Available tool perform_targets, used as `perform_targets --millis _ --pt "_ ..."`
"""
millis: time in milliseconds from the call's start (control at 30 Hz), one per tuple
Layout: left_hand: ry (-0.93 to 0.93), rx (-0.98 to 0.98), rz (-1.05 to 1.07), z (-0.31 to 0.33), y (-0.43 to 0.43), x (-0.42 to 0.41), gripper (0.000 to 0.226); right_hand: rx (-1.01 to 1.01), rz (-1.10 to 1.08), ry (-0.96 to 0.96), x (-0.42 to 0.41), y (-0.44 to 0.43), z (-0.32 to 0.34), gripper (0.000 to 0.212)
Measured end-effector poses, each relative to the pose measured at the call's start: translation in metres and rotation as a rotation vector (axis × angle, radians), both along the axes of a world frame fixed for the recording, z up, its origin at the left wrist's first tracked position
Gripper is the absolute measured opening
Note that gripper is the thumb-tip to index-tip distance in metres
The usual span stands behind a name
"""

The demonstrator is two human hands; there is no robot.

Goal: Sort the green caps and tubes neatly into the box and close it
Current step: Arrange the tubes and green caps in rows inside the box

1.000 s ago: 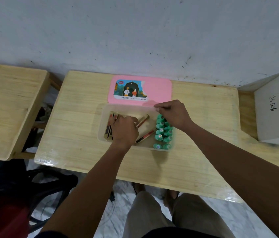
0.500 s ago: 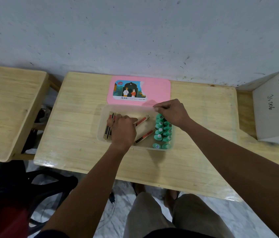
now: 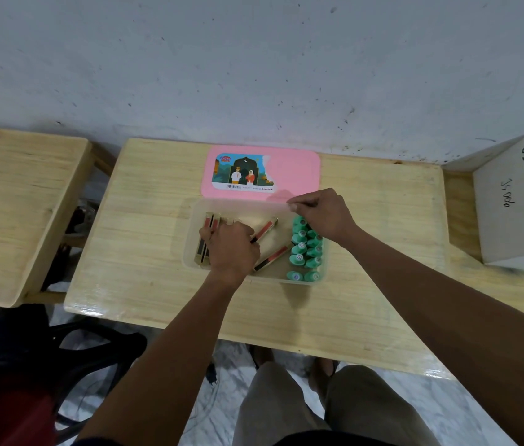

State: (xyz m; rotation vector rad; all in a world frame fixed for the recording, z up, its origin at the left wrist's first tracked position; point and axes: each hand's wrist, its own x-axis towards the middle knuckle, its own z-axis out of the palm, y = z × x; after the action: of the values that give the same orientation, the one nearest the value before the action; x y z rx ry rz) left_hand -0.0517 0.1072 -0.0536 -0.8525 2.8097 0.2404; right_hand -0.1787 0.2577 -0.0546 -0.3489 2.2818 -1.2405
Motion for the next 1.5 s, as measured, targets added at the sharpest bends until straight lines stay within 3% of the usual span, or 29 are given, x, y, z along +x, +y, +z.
perform_targets --millis 133,400,1033,1367,1500 --pt "0.117 0.057 0.127 0.009 0.003 0.005 0.012 0.082 0.034 0.096 0.001 -0.003 0.003 0.014" --pt "0.169 -0.195 0.248 0.023 -0.019 0.041 0.015 0.204 0.167 0.300 0.005 -0.039 0.006 0.019" --pt "0.047 -0.188 0.279 0.006 -0.032 0.038 0.014 0.200 0.198 0.318 0.006 -0.050 0.004 0.018" --pt "0.133 -0.194 0.248 0.003 -0.035 0.038 0.012 0.196 0.198 0.285 0.004 -0.051 0.005 0.018" --pt "0.272 -0.085 0.069 0.000 -0.024 0.035 0.010 0.192 0.198 0.278 0.006 -0.051 0.007 0.018"
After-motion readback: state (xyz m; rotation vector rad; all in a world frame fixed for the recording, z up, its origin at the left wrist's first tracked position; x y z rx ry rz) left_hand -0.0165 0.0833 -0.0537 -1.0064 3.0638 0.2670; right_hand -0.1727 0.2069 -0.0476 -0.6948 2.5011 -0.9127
